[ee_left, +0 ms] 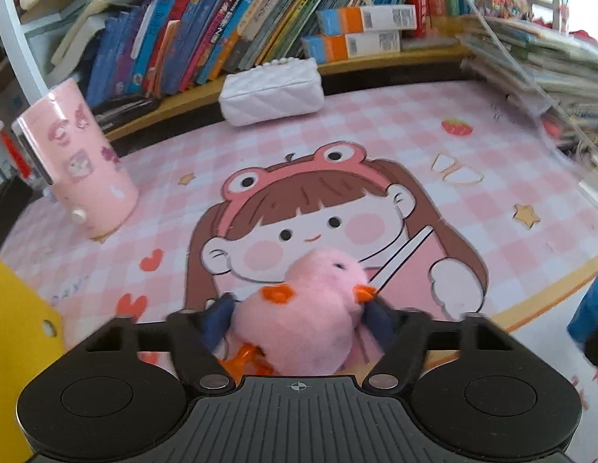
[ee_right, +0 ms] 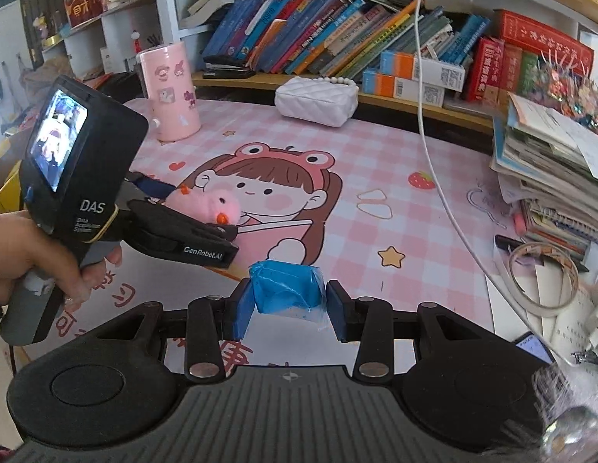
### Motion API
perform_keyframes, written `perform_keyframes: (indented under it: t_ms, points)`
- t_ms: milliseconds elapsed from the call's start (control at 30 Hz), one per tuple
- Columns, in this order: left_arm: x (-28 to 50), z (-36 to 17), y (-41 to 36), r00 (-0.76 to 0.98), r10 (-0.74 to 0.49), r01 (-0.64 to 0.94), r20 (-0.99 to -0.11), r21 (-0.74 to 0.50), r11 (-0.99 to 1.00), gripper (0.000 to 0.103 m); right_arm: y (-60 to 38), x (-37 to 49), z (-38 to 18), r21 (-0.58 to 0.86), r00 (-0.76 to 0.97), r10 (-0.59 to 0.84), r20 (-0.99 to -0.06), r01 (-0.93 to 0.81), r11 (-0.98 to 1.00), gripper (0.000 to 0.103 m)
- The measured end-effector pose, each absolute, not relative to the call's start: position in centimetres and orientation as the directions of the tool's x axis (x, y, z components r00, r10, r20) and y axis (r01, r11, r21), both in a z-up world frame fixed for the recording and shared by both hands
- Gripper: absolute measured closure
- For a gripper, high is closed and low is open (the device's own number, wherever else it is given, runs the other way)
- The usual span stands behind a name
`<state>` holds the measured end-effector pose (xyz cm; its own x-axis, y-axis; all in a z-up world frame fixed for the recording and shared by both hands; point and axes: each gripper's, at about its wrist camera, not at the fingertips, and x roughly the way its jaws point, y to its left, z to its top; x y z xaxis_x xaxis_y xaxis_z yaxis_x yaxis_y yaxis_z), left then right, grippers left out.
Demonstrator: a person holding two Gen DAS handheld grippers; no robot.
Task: Organize objects
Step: 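Grasp the blue cloth toy with the right tool while the left tool grasps the pink pig, then carry the pink pig in the left tool and blue toy in the right tool toward the box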
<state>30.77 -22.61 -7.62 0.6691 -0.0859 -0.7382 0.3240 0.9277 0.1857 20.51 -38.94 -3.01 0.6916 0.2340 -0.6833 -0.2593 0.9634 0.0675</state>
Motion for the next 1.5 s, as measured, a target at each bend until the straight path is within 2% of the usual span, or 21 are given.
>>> perform_keyframes:
  t_ms: [133,500,700,1500]
  points:
    - [30.4,-7.4,-22.2,0.662,-0.092,0.321,-0.744,0.17,0.931,0.039,-39.0,20.5,-3.0,0.074,0.689,0.22,-0.69,-0.236,0.969,0.065]
    - [22.2,-3.2,-16.5,0.659,-0.218,0.254,-0.72,-0.059,0.965,0.038,-37.4,19.2,-2.4,0.088,0.688,0.182,-0.703,-0.17,0.982,0.065]
    - [17.1,-1.9,-12.5,0.665,-0.233,0.186,-0.709,-0.145,0.972,0.038,-34.8,17.2,-1.7,0.095,0.678,0.18,-0.712,-0.161,0.982,0.065]
    - [2.9,-0.9,1.2,0.701,-0.169,0.069,-0.693,-0.17,0.983,0.038,-18.7,6.1,-1.0,0.087,0.607,0.278,-0.745,-0.324,0.942,0.065]
